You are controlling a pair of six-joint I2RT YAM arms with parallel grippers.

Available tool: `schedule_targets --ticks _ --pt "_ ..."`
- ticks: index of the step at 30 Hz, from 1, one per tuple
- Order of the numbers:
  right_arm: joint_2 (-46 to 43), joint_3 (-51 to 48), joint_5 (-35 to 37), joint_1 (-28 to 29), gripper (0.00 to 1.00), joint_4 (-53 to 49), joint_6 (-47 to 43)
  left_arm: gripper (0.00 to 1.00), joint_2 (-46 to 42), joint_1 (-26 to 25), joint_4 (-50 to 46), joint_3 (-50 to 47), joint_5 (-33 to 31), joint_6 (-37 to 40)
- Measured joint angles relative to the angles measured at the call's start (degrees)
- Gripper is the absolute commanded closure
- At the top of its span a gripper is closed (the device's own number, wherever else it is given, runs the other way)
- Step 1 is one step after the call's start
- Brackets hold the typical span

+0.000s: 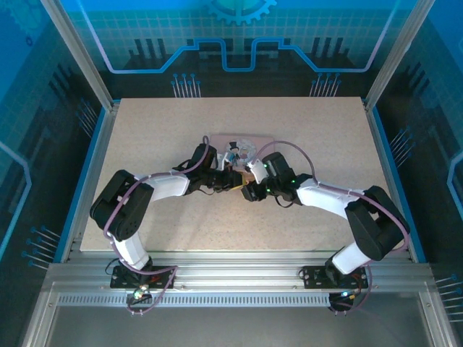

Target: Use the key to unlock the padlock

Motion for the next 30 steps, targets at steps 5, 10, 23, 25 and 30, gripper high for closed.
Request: schedule_targets --ticks 5,10,23,25,30 --pt "0.55 1.36 1.18 0.35 0.6 -0.68 -0.44 1.0 0.0 0.0 0.0 0.0 0.02 -0.02" --pt "0.7 1.95 1.68 0.42 0.64 -1.22 -0.98 1.0 -0.04 0.07 0.0 0.0 0.11 -0.02" --pt "1.77 3.76 1.79 0.5 0.92 -3.3 -2.69 1.0 -0.24 0.57 -0.22 0.0 0.33 -0.13" --pt "1.77 4.0 1.66 0.63 0.99 -3.61 -3.32 1.0 -0.24 0.76 -0.52 0.0 0.39 -0.22" --pt "1.81 4.07 1.66 0.76 0.85 -3.87 -3.91 1.0 -0.24 0.85 -0.96 0.0 0.42 -0.22"
